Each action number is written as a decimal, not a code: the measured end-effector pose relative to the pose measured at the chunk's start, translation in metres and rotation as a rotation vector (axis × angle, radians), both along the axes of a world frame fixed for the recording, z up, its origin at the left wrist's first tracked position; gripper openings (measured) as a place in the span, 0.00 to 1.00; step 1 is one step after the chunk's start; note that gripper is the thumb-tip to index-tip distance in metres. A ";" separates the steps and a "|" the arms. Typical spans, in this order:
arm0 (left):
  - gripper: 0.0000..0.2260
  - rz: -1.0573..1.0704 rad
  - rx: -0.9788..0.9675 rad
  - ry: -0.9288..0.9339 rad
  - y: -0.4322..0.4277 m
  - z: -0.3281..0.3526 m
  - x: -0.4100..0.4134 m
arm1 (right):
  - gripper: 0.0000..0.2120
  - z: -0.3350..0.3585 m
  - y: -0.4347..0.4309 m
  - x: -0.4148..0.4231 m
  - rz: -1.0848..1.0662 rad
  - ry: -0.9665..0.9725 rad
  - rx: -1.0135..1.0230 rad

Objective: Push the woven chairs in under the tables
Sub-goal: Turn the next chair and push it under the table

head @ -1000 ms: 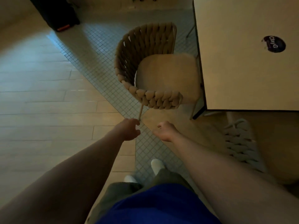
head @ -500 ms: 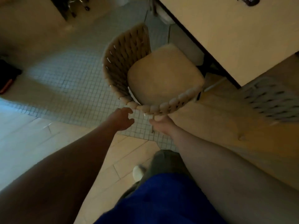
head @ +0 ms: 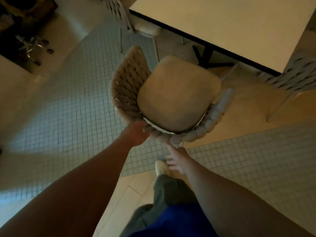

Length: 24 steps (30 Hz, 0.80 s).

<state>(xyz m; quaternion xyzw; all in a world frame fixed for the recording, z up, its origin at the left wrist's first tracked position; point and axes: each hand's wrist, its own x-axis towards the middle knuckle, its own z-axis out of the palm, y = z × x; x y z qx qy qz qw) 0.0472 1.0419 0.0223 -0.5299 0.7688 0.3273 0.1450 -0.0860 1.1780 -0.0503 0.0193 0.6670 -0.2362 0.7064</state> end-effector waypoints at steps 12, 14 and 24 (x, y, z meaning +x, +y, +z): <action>0.29 0.373 0.257 0.081 -0.122 -0.032 0.065 | 0.25 -0.003 -0.089 0.098 -0.867 -0.041 0.026; 0.31 0.582 0.369 0.177 -0.140 -0.047 0.069 | 0.20 -0.014 -0.102 0.104 -1.050 0.008 0.036; 0.26 0.928 0.839 0.438 -0.186 -0.128 0.098 | 0.25 -0.064 -0.115 0.122 -1.483 0.068 -0.041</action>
